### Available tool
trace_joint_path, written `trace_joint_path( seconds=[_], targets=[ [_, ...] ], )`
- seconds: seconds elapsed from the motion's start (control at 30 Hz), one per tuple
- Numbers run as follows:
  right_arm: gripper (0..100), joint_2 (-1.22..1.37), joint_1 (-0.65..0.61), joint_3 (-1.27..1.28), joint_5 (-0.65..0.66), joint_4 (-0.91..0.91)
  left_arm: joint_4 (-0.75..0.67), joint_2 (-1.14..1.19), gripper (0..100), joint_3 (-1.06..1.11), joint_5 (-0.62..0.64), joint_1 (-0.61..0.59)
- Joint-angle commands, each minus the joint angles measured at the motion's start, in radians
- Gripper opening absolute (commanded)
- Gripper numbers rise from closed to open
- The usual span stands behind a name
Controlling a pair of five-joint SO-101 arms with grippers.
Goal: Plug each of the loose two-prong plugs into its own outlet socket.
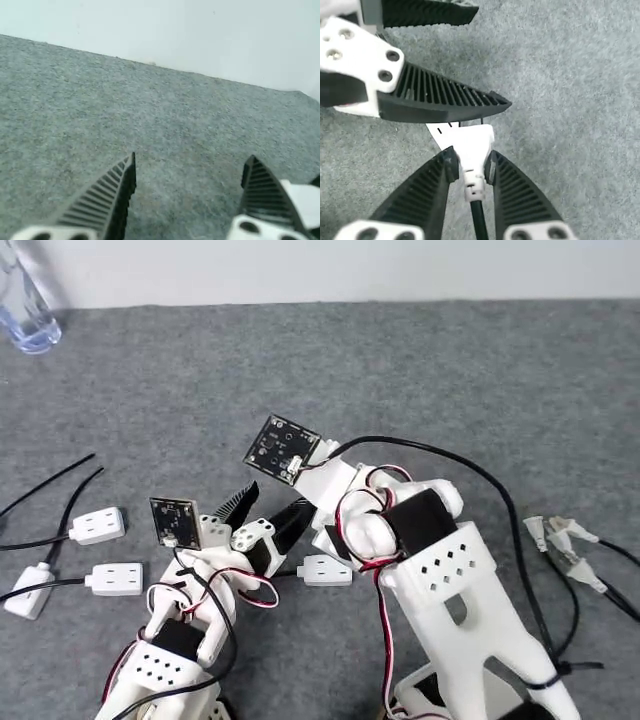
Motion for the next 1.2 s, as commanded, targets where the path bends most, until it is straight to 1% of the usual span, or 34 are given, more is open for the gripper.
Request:
trace_joint_path(
  seconds=[0.0,0.2,0.47,0.77,1.03,1.17],
  targets=[
    [0.8,-0.036,-0.001,-0.017,-0.037,-0.048,0.008,0.000,32,-0.008,-0.002,0.003],
    [0.8,-0.036,-0.007,-0.014,-0.060,-0.102,0.008,0.000,32,-0.008,-0.003,0.003],
    [0.8,-0.027,-0.004,-0.012,-0.072,-0.120,0.008,0.000,32,-0.008,-0.003,0.002],
    [0.8,-0.033,-0.007,0.049,-0.074,-0.217,0.008,0.000,32,-0.008,-0.003,0.002],
    [0.8,-0.035,-0.010,0.054,-0.095,-0.252,0.008,0.000,32,-0.008,-0.003,0.002],
    [0.8,-0.036,-0.031,0.055,-0.092,-0.243,0.008,0.000,32,-0.008,-0.003,0.002]
  ],
)
